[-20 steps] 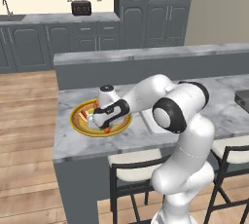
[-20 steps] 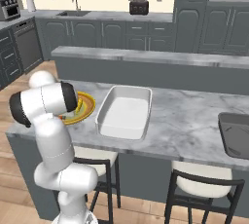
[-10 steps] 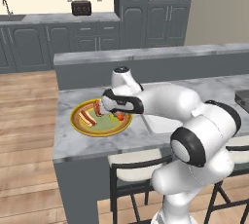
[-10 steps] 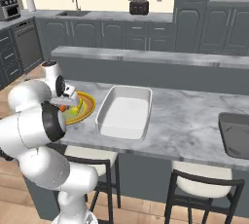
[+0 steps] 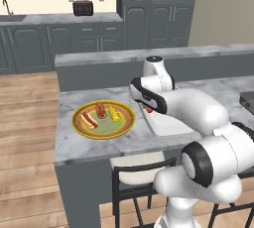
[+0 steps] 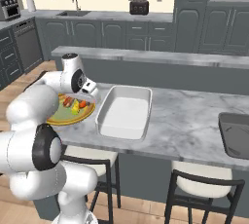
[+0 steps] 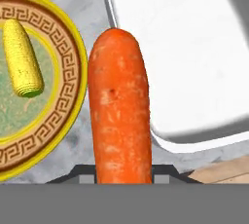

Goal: Place one cooked food and one vegetable from the large plate to each tupperware container.

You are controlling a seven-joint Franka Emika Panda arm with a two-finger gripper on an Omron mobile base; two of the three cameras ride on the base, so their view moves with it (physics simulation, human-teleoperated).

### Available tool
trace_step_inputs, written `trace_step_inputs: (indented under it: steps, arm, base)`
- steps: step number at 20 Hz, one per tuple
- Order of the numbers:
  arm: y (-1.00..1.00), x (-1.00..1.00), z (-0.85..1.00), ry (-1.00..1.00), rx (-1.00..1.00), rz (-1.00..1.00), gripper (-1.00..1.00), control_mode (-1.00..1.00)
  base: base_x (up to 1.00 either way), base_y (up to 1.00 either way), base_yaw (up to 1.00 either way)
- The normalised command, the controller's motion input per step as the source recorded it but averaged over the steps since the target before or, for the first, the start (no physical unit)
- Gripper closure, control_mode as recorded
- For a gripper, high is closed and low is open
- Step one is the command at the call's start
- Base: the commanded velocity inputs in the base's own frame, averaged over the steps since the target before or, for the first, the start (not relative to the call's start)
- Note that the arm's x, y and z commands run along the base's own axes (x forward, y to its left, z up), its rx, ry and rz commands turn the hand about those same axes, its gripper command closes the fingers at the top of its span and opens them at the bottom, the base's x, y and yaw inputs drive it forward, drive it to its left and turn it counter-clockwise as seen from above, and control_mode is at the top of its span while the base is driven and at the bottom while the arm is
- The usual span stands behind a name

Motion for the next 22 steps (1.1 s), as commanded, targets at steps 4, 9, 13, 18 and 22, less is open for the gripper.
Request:
trace_step_inputs:
  steps: [4,9,13,18,22]
  arm:
    - [-1.0,0.1,0.17,0.01,-0.02,-0.19,1.0,-1.0]
    - [-1.0,0.67,-0.42,0.0,0.0,-0.03,1.0,-1.0]
    - [-0.68,0.66,-0.4,-0.01,0.08,0.38,1.0,-1.0]
    - [-0.36,0.4,-0.36,0.0,-0.02,0.04,1.0,-1.0]
    - [-0.21,0.51,-0.47,0.07,-0.12,0.03,1.0,-1.0]
  base:
    - [0.0,0.0,0.0]
    - [0.0,0.0,0.0]
    - [0.0,0.0,0.0]
    - [0.0,0.0,0.0]
    - [0.0,0.0,0.0]
